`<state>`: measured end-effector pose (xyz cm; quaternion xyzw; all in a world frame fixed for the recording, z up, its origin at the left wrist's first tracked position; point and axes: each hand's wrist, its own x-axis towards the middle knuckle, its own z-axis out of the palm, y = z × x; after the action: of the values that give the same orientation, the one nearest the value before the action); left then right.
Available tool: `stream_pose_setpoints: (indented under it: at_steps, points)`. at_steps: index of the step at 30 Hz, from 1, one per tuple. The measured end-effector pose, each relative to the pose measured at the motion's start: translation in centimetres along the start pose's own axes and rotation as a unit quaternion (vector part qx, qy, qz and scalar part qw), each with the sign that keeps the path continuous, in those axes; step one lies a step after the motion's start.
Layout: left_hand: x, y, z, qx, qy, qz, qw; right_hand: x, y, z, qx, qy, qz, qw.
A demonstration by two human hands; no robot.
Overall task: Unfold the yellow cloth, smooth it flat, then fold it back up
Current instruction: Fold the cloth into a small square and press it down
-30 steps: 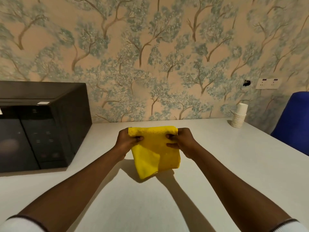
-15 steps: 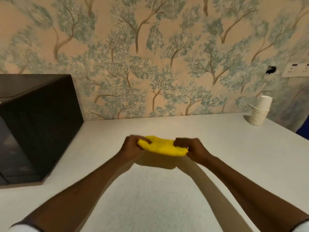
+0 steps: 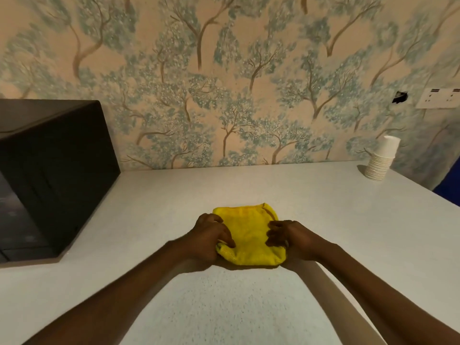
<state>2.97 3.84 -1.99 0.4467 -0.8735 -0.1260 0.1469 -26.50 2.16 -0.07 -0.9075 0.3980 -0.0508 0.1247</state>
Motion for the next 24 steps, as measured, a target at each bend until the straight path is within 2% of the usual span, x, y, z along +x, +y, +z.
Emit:
stream_pose_setpoints:
  at_steps: [1, 3, 4, 6, 8, 10, 12, 15, 20, 24]
  points:
    - [0.5, -0.2, -1.0, 0.023, -0.072, -0.008, 0.997, 0.0, -0.4, -0.4, 0.033, 0.011, 0.049, 0.998]
    - [1.4, -0.4, -3.1, -0.027, -0.147, -0.011, 0.989, 0.1, -1.3, -1.1, 0.089, 0.114, 0.107, 0.984]
    - [1.8, 0.0, -4.0, -0.081, -0.156, -0.026, 0.984, 0.3, -1.7, -1.1, 0.12, 0.168, 0.121, 0.971]
    - [2.7, 0.8, -4.4, -0.143, -0.129, -0.054, 0.98, 1.0, -2.6, -0.6, 0.144, 0.197, 0.133, 0.961]
    - [3.7, 2.0, -2.9, -0.045, -0.059, -0.099, 0.992, 2.1, -3.5, 0.9, 0.073, 0.176, 0.118, 0.975]
    - [4.1, 3.2, -0.1, 0.101, 0.003, -0.151, 0.983, 3.4, -3.5, 2.9, -0.066, 0.132, 0.116, 0.982]
    - [3.8, 4.1, 2.7, 0.145, 0.029, -0.174, 0.974, 4.3, -3.5, 4.4, -0.127, 0.083, 0.156, 0.976]
    - [3.4, 3.5, 5.6, 0.195, 0.02, -0.186, 0.963, 4.6, -3.6, 5.9, -0.12, 0.025, 0.19, 0.974]
    - [3.1, 3.1, 6.3, 0.212, 0.031, -0.185, 0.959, 4.4, -4.0, 5.8, -0.12, 0.021, 0.2, 0.972]
    - [2.4, 3.8, 5.3, 0.213, 0.043, -0.217, 0.952, 4.5, -5.1, 4.8, -0.095, 0.023, 0.229, 0.969]
